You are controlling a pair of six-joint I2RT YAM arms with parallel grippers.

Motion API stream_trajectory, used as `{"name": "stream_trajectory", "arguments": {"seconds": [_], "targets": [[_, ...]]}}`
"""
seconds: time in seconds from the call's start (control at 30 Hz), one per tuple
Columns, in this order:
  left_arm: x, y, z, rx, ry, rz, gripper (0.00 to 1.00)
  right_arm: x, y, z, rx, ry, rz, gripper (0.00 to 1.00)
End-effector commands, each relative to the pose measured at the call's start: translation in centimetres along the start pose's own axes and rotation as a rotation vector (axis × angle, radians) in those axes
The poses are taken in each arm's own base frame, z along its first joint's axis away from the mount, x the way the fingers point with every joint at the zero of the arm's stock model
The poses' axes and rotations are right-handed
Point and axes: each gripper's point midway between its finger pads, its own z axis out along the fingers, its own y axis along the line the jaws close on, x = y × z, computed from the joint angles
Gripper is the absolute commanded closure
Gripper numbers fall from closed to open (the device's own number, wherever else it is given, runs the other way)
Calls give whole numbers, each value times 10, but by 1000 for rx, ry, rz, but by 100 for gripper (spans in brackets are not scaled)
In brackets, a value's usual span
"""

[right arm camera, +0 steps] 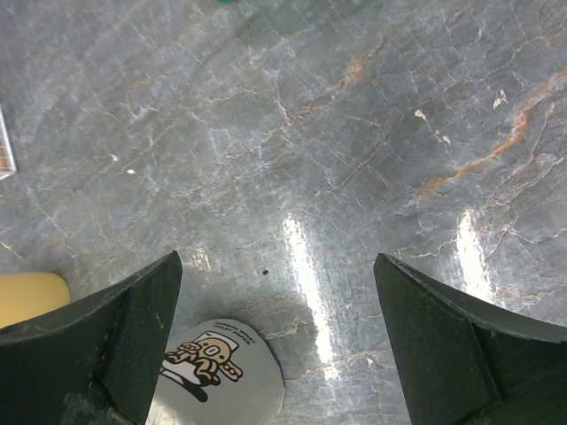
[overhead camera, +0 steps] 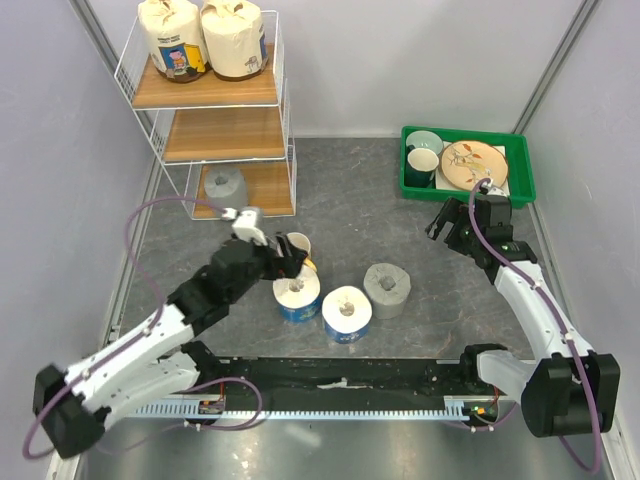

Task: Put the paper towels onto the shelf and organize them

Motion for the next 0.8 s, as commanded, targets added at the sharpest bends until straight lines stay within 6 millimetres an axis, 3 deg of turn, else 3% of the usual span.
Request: {"name": "stream_trajectory", "arguments": {"seconds": [0.0, 0.1, 0.13, 0.2, 0.43, 0.53, 0.77], "targets": [[2, -47, 29, -9, -11, 138, 6, -22, 7, -15, -16, -93, 19, 2], [22, -94, 43, 83, 30, 216, 5, -22, 5, -19, -11, -103, 23, 2], [25, -100, 47, 95, 41, 233, 5, -21, 5, -20, -10, -102, 25, 2], [21, -123, 54, 152, 26, 229, 5, -23, 2, -21, 7, -113, 26, 2], [34, -150, 81, 207, 70, 283, 5, -22, 1, -20, 15, -108, 23, 2], [51, -156, 92, 230, 120, 308, 5, -23, -1, -19, 22, -108, 21, 2], [78, -174, 88, 341, 203, 365, 10, -21, -4, -17, 35, -104, 22, 2]]}}
